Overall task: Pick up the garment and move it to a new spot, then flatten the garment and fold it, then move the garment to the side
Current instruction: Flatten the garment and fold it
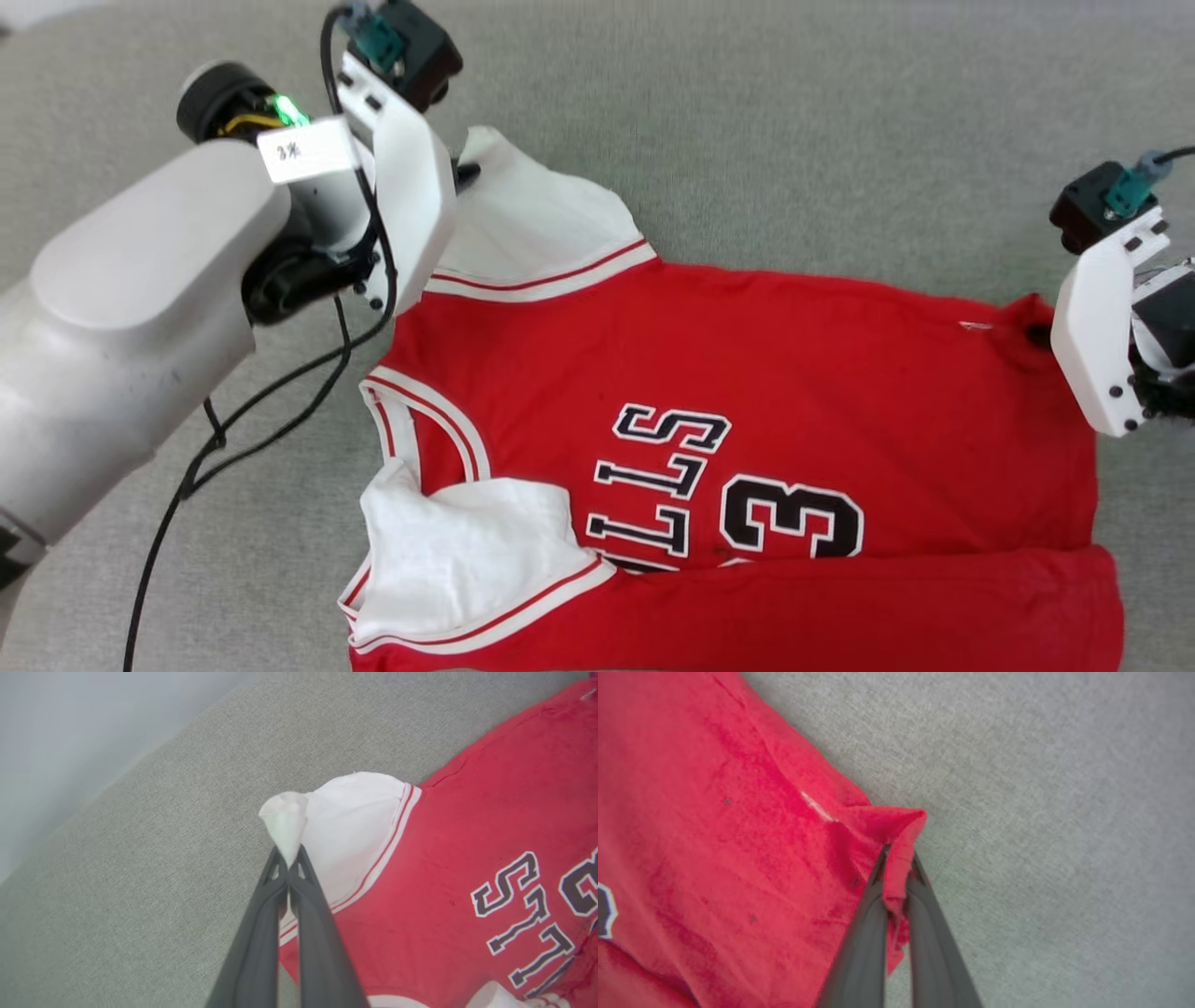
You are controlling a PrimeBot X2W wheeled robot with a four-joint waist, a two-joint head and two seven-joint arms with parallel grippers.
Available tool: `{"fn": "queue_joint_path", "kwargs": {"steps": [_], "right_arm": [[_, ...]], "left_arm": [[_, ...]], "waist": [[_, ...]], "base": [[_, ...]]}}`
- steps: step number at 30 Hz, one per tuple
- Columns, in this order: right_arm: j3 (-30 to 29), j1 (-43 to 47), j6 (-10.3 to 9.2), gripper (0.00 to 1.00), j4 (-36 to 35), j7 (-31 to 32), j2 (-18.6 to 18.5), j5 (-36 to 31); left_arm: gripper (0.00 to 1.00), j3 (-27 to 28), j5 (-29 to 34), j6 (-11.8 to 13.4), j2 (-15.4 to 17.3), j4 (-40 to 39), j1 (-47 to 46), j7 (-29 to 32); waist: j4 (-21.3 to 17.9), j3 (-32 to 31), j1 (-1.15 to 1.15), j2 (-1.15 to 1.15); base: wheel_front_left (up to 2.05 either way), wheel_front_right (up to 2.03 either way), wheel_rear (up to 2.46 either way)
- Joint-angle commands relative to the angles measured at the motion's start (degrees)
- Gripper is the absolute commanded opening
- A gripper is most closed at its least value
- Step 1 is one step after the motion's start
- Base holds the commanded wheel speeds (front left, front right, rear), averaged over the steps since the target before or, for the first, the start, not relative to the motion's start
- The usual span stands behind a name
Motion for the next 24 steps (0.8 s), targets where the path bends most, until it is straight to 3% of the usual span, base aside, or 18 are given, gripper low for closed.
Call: {"fn": "queue_joint_path", "kwargs": {"steps": [1,15,24], "right_arm": [[0.1,1.2,0.03,0.00,0.1,-1.6,-0.5,0.6],[0.9,12.1,0.03,0.00,-1.5,-12.9,-4.3,4.8],[0.0,21.7,0.03,0.00,-3.8,-17.6,-5.6,6.2]], "left_arm": [[0.00,-0.1,-0.1,0.0,0.6,-0.5,1.5,-0.6],[0.00,-0.3,-0.2,0.1,6.6,-8.1,13.7,-0.7],[0.00,-0.4,-0.4,2.4,9.7,-13.8,24.7,-1.1]], "waist": [[0.0,-3.6,0.01,0.00],[1.0,-13.6,0.01,0.00],[1.3,-17.3,0.01,0.00]], "base": [[0.00,0.00,0.00],[0.00,0.00,0.00],[0.00,0.00,0.00]]}}
